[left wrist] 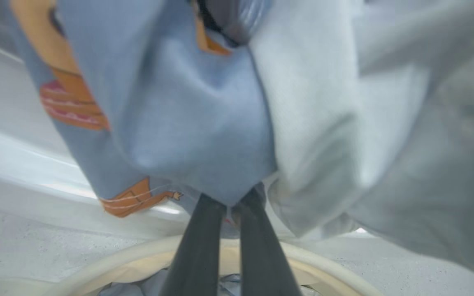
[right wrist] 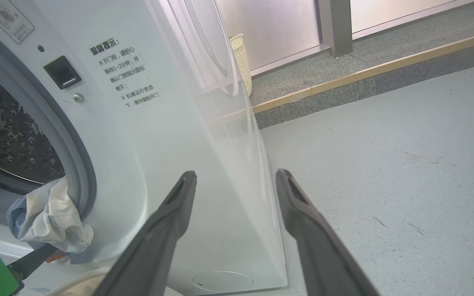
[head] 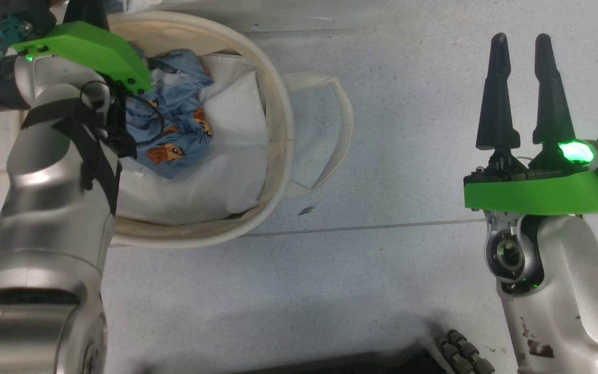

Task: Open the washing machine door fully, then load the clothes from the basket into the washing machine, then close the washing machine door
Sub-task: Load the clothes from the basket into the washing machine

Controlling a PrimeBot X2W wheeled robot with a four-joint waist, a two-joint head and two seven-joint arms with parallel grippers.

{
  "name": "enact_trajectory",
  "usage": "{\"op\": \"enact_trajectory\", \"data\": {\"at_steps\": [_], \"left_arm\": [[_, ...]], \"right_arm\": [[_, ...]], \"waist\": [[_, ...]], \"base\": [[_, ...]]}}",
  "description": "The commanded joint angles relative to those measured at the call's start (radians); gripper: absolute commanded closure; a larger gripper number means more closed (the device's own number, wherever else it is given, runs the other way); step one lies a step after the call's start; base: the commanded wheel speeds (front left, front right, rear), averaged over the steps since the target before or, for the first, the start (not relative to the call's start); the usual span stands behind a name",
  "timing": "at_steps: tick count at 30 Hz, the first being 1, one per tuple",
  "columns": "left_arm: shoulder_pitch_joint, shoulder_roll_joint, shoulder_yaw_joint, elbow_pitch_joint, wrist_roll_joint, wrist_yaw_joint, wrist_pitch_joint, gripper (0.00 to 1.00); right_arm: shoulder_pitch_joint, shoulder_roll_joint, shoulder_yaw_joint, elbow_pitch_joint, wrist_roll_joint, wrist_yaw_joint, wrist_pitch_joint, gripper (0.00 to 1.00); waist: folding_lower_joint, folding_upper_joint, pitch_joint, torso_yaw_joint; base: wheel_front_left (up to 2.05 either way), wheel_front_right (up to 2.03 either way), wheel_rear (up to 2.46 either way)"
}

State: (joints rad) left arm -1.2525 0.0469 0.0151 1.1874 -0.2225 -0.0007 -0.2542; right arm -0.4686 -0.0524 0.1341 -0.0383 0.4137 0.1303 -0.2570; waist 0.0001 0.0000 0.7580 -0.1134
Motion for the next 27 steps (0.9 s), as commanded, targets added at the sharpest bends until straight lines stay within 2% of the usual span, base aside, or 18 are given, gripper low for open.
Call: {"op": "enact_trajectory", "data": {"at_steps": [1,7,11,15,22,27], "left_arm": [[-0.008,0.043,0.005,-0.074,0.009,-0.003,-0.008,1.0],[0.092,0.028,-0.002,-0.262,0.04,-0.012,-0.008,1.0],[0.175,0.012,-0.016,-0.418,0.048,-0.039,-0.008,1.0],[0.215,0.005,-0.033,-0.516,0.023,-0.061,-0.008,1.0],[0.162,0.004,-0.07,-0.588,-0.03,-0.053,-0.008,1.0],[0.039,0.005,-0.028,-0.56,-0.047,-0.033,-0.008,1.0]], "right_arm": [[0.013,0.002,0.016,-0.03,-0.01,0.0,-0.005,0.0],[0.022,0.002,0.011,-0.022,-0.016,0.0,-0.005,0.0],[0.03,0.002,0.025,-0.017,-0.03,0.0,-0.005,0.0],[0.037,0.002,0.023,-0.01,-0.039,0.0,-0.005,0.0],[0.035,0.002,0.034,-0.013,-0.043,0.0,-0.005,0.0],[0.028,0.002,0.029,-0.022,-0.04,0.0,-0.005,0.0]], "waist": [[-0.0001,0.0,-0.007,0.006],[-0.0001,0.0,-0.042,0.035],[-0.0001,0.0,-0.059,0.051],[-0.0001,0.0,-0.07,0.062],[-0.0001,0.0,-0.056,0.052],[-0.0001,0.0,-0.018,0.029]], "base": [[0.0,0.0,0.0],[0.0,0.0,0.0],[0.0,0.0,0.0],[0.0,0.0,0.0],[0.0,0.0,0.0],[0.0,0.0,0.0]]}}
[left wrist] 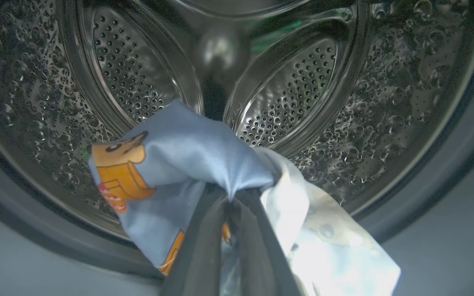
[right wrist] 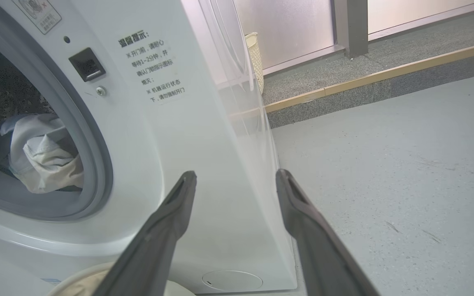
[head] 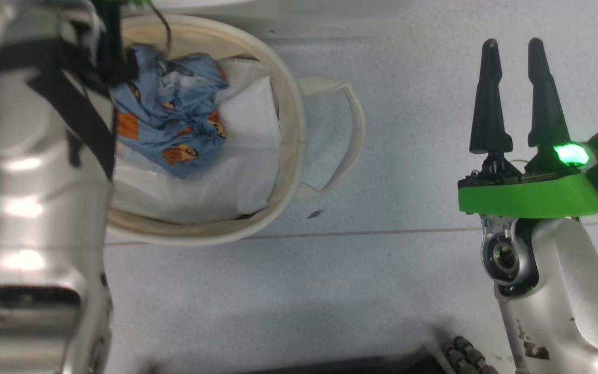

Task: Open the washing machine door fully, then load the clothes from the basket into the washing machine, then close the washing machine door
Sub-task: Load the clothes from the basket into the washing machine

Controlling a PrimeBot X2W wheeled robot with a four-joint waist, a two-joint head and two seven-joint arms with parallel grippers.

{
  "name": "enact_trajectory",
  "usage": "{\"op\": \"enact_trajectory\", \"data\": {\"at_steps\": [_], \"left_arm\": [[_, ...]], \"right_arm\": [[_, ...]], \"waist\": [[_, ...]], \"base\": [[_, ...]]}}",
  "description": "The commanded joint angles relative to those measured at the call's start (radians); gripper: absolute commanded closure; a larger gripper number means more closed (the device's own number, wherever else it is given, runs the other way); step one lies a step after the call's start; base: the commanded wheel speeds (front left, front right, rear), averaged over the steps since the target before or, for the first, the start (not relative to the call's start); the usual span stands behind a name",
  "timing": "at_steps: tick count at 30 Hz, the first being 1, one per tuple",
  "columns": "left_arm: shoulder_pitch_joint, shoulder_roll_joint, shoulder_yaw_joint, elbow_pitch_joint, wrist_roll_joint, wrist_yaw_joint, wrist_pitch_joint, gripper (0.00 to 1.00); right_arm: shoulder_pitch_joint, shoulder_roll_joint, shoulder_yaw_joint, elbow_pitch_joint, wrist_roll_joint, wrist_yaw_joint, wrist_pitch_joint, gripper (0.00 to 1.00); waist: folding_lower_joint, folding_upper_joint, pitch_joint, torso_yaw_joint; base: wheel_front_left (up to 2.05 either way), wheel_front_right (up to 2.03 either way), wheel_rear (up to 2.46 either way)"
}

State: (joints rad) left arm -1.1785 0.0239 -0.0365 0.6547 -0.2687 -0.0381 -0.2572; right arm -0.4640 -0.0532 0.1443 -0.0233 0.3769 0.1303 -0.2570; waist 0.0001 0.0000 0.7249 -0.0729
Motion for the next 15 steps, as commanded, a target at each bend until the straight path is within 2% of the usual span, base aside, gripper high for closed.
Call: {"op": "enact_trajectory", "data": {"at_steps": [1,8,9,10,15], "left_arm": [[-0.066,0.033,0.036,-0.01,-0.001,0.007,-0.005,1.0],[-0.304,0.103,0.105,0.115,0.011,0.028,-0.005,1.0],[-0.369,0.126,0.109,0.143,0.029,0.037,-0.005,1.0],[-0.369,0.126,0.109,0.143,0.029,0.037,-0.005,1.0],[-0.529,0.182,0.112,0.252,0.081,0.093,-0.005,1.0]], "right_arm": [[0.022,0.003,0.019,-0.041,-0.001,0.0,-0.005,0.0],[0.016,0.003,0.014,-0.061,0.012,0.0,-0.005,0.0],[0.013,0.003,0.014,-0.067,0.017,0.0,-0.005,0.0],[0.013,0.003,0.014,-0.067,0.017,0.0,-0.005,0.0],[0.001,0.003,0.022,-0.085,0.031,0.0,-0.005,0.0]], "waist": [[-0.0001,0.0,0.025,-0.018],[-0.0001,0.0,0.102,-0.062],[-0.0001,0.0,0.125,-0.073],[-0.0001,0.0,0.125,-0.073],[-0.0001,0.0,0.189,-0.097]], "base": [[0.0,0.0,0.0],[0.0,0.0,0.0],[0.0,0.0,0.0],[0.0,0.0,0.0],[0.0,0.0,0.0]]}}
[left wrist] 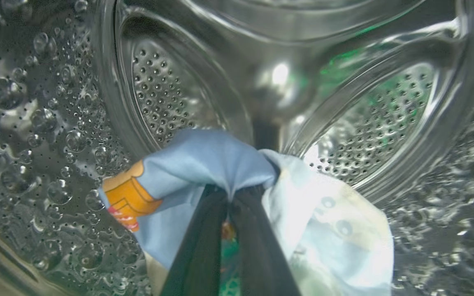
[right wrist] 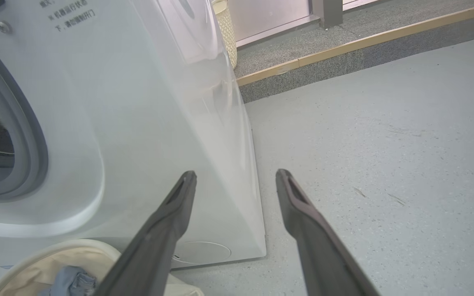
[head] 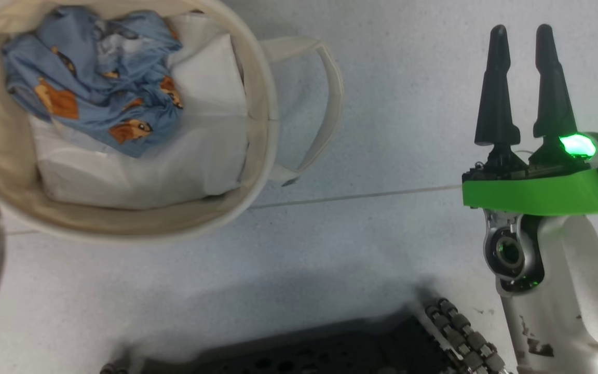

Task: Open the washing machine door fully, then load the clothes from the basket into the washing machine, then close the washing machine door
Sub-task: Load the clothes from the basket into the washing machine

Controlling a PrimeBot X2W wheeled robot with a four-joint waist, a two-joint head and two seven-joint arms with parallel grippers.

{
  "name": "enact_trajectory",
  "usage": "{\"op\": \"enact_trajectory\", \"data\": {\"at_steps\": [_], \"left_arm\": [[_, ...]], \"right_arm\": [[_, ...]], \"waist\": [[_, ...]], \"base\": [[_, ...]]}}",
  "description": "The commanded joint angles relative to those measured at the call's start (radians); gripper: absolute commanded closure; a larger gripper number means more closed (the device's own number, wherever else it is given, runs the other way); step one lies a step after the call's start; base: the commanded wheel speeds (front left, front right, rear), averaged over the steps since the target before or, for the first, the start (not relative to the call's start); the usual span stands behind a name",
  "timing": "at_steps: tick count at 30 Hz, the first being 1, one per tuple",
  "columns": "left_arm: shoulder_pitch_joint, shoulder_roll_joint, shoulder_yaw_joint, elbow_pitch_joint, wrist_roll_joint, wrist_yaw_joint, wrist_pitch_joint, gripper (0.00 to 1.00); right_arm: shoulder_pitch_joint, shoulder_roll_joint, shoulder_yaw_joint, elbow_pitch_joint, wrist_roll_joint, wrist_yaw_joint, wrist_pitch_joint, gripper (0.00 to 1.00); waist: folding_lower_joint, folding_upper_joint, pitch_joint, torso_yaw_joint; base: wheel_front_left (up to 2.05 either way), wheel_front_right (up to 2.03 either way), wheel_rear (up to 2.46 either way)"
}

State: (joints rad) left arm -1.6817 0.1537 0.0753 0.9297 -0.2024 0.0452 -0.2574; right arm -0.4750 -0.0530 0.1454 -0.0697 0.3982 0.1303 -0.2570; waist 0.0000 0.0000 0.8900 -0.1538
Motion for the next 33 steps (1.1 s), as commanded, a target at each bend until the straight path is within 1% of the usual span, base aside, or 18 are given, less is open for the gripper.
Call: {"op": "enact_trajectory", "data": {"at_steps": [1,2,3,4,5,8,9,10,15,17,19,20,22,27,30,33], "left_arm": [[-0.04,0.072,-0.012,-0.011,0.046,0.041,-0.004,1.0],[-0.045,0.094,-0.052,-0.003,0.109,0.079,-0.004,1.0],[-0.052,0.102,-0.082,0.009,0.15,0.108,-0.004,1.0],[-0.062,0.098,-0.086,0.034,0.156,0.123,-0.004,1.0],[-0.074,0.09,-0.083,0.064,0.151,0.129,-0.004,1.0],[-0.105,0.088,-0.09,0.131,0.149,0.121,-0.004,1.0],[-0.114,0.091,-0.09,0.136,0.148,0.117,-0.004,0.59],[-0.119,0.092,-0.09,0.137,0.145,0.113,-0.004,0.0],[-0.095,0.083,-0.091,0.098,0.134,0.093,-0.004,0.0],[-0.063,0.075,-0.082,0.072,0.12,0.083,-0.004,0.0],[-0.01,0.058,-0.074,0.035,0.105,0.064,-0.004,0.0],[-0.01,0.058,-0.074,0.035,0.105,0.064,-0.004,0.0],[0.057,0.037,-0.07,0.004,0.094,0.043,-0.004,0.0],[0.256,-0.024,-0.081,-0.075,0.089,-0.002,-0.004,0.0],[0.381,-0.061,-0.074,-0.043,0.05,-0.048,-0.004,0.0],[0.481,-0.08,-0.07,-0.062,0.03,-0.073,-0.004,0.0]], "right_arm": [[0.011,0.003,0.022,-0.041,0.014,0.0,-0.005,0.0],[0.012,0.003,0.021,-0.041,0.015,0.0,-0.005,0.0],[0.015,0.003,0.021,-0.04,0.015,0.0,-0.005,0.0],[0.015,0.003,0.024,-0.04,0.014,0.0,-0.005,0.0],[0.015,0.003,0.025,-0.04,0.012,0.0,-0.005,0.0],[0.012,0.003,0.026,-0.043,0.01,0.0,-0.005,0.0],[0.01,0.003,0.025,-0.046,0.011,0.0,-0.005,0.0],[0.01,0.003,0.023,-0.048,0.014,0.0,-0.005,0.0],[0.007,0.003,0.019,-0.042,0.004,0.0,-0.005,0.0],[0.004,0.003,0.019,-0.037,0.0,0.0,-0.005,0.0],[0.006,0.003,0.008,-0.031,0.007,0.0,-0.005,0.0],[0.006,0.003,0.008,-0.031,0.007,0.0,-0.005,0.0],[0.009,0.003,0.0,-0.016,0.005,0.0,-0.005,0.0],[0.017,0.003,0.018,0.023,-0.027,0.0,-0.005,0.0],[0.036,0.003,0.021,0.045,-0.031,0.0,-0.005,0.0],[0.064,0.003,0.017,0.066,-0.037,0.0,-0.005,0.0]], "waist": [[0.0,0.0,0.032,-0.019],[0.0,0.0,0.035,-0.02],[0.0,0.0,0.04,-0.022],[0.0,0.0,0.048,-0.022],[0.0,0.0,0.055,-0.022],[0.0,0.0,0.063,-0.018],[0.0,0.0,0.066,-0.016],[0.0,0.0,0.067,-0.013],[0.0,0.0,0.048,0.011],[0.0,0.0,0.026,0.021],[0.0,0.0,-0.006,0.037],[0.0,0.0,-0.006,0.037],[0.0,0.0,-0.044,0.058],[0.0,0.0,-0.168,0.097],[0.0,0.0,-0.258,0.116],[0.0,0.0,-0.34,0.138]], "base": [[0.0,0.0,0.0],[0.0,0.0,0.0],[0.0,0.0,0.0],[0.0,0.0,0.0],[0.0,0.0,0.0],[0.05,0.05,0.05],[0.01,0.01,0.01],[0.0,0.0,0.0],[0.0,0.0,0.0],[0.0,0.0,0.0],[0.0,0.0,0.0],[0.0,0.0,0.0],[0.0,0.0,0.0],[0.0,0.0,0.0],[0.0,0.0,0.0],[0.0,0.0,0.0]]}}
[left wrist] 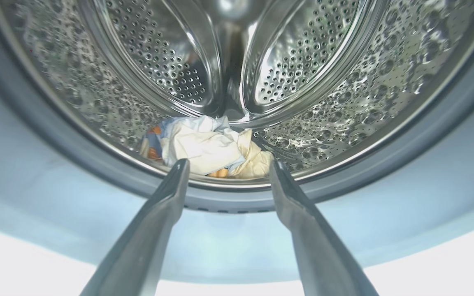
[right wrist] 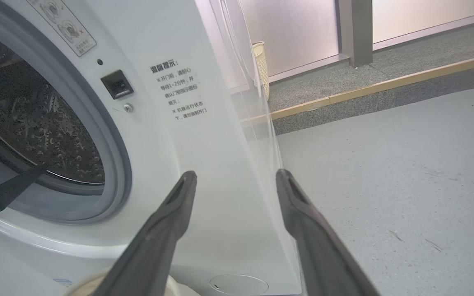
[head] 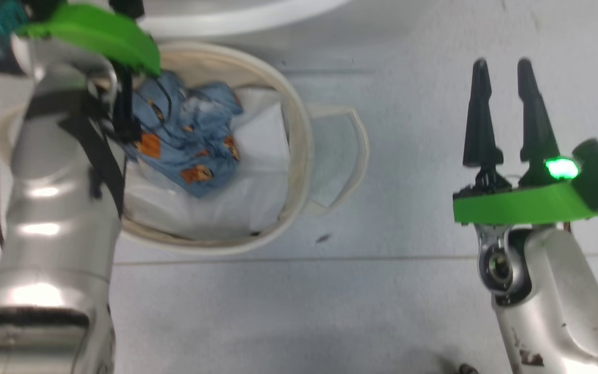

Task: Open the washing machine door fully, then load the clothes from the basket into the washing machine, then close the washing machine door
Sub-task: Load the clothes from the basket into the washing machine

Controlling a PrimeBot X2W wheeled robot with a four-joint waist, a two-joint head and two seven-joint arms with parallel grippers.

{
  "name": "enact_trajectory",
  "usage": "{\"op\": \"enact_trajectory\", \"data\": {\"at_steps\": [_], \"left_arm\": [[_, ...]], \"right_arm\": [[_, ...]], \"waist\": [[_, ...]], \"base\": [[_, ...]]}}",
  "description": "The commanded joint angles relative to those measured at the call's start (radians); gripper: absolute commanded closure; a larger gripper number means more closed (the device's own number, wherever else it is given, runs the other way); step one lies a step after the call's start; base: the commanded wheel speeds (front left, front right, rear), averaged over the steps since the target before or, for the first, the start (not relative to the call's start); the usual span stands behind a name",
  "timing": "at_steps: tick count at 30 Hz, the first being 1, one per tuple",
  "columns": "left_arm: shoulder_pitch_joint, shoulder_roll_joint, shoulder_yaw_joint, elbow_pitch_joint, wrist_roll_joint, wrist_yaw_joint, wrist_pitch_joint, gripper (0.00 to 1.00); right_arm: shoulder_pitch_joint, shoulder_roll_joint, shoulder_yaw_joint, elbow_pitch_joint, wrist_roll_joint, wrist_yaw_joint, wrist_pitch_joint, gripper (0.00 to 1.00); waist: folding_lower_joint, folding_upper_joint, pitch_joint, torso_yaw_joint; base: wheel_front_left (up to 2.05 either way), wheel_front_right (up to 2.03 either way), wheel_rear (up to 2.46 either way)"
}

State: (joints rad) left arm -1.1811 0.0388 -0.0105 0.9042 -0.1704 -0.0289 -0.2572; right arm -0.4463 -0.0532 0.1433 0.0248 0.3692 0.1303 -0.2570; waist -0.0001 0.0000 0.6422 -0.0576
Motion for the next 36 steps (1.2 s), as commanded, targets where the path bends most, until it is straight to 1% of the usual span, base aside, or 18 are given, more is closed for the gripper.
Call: {"op": "enact_trajectory", "data": {"at_steps": [1,5,9,13,16,19,20,21,24,27,28,31,33,35,36], "left_arm": [[0.015,0.03,0.011,-0.049,-0.001,-0.004,-0.005,0.0],[0.161,0.018,-0.014,-0.082,0.001,-0.019,-0.005,0.0],[0.297,0.015,-0.058,-0.15,0.035,-0.01,-0.005,0.0],[0.436,0.013,-0.075,-0.244,0.025,-0.002,-0.005,0.0],[0.552,0.012,-0.074,-0.327,-0.03,-0.011,-0.005,0.0],[0.679,0.012,-0.073,-0.415,-0.105,-0.049,-0.005,0.0],[0.717,0.012,-0.063,-0.444,-0.127,-0.053,-0.005,0.0],[0.751,0.012,-0.049,-0.478,-0.135,-0.049,-0.005,0.0],[0.841,0.012,-0.029,-0.553,-0.134,-0.034,-0.005,0.0],[0.903,0.012,-0.001,-0.583,-0.131,0.01,-0.005,0.0],[0.915,0.012,0.002,-0.594,-0.126,0.018,-0.005,0.0],[0.932,0.012,-0.007,-0.619,-0.095,0.021,-0.005,0.0],[0.945,0.012,-0.027,-0.64,-0.04,0.017,-0.005,0.0],[0.954,0.018,-0.05,-0.642,0.045,0.038,-0.005,0.0],[0.955,0.017,-0.052,-0.644,0.059,0.047,-0.005,0.0]], "right_arm": [[0.045,0.003,0.017,-0.021,-0.012,0.0,-0.005,0.0],[0.079,0.003,0.015,0.0,-0.024,0.0,-0.005,0.0],[0.106,0.003,0.026,0.005,-0.028,0.0,-0.005,0.0],[0.134,0.003,0.013,0.007,-0.029,0.0,-0.005,0.0],[0.154,0.003,0.011,0.014,-0.023,0.0,-0.005,0.0],[0.173,0.003,0.005,0.01,-0.015,0.0,-0.005,0.0],[0.178,0.003,0.001,0.002,-0.053,0.0,-0.005,0.0],[0.187,0.003,-0.002,-0.007,-0.093,0.0,-0.005,0.0],[0.22,0.003,-0.011,-0.022,-0.077,0.0,-0.005,0.0],[0.241,0.003,-0.005,-0.017,-0.057,0.0,-0.005,0.0],[0.244,0.003,-0.002,-0.015,-0.057,0.0,-0.005,0.0],[0.249,0.003,-0.001,-0.012,-0.05,0.0,-0.005,0.0],[0.253,0.003,0.002,-0.009,-0.051,0.0,-0.005,0.0],[0.254,0.003,0.006,-0.008,-0.052,0.0,-0.005,0.0],[0.255,0.003,0.006,-0.008,-0.054,0.0,-0.005,0.0]], "waist": [[0.0001,0.0,-0.117,0.049],[0.0001,0.0,-0.209,0.072],[0.0001,0.0,-0.275,0.077],[0.0001,0.0,-0.327,0.087],[0.0001,0.0,-0.364,0.083],[0.0001,0.0,-0.394,0.075],[0.0001,0.0,-0.401,0.076],[0.0001,0.0,-0.406,0.079],[0.0001,0.0,-0.421,0.087],[0.0001,0.0,-0.441,0.086],[0.0001,0.0,-0.448,0.086],[0.0001,0.0,-0.46,0.086],[0.0001,0.0,-0.468,0.086],[0.0001,0.0,-0.47,0.085],[0.0001,0.0,-0.47,0.085]], "base": [[0.0,0.0,0.0],[0.0,0.0,0.0],[0.0,0.0,0.0],[0.0,0.0,0.0],[0.0,0.0,0.0],[0.0,0.0,0.0],[0.0,0.0,0.0],[0.0,0.0,0.0],[0.0,0.0,0.0],[0.0,0.0,0.0],[0.0,0.0,0.0],[0.0,0.0,0.0],[0.0,0.0,0.0],[0.0,0.0,0.0],[0.0,0.0,0.0]]}}
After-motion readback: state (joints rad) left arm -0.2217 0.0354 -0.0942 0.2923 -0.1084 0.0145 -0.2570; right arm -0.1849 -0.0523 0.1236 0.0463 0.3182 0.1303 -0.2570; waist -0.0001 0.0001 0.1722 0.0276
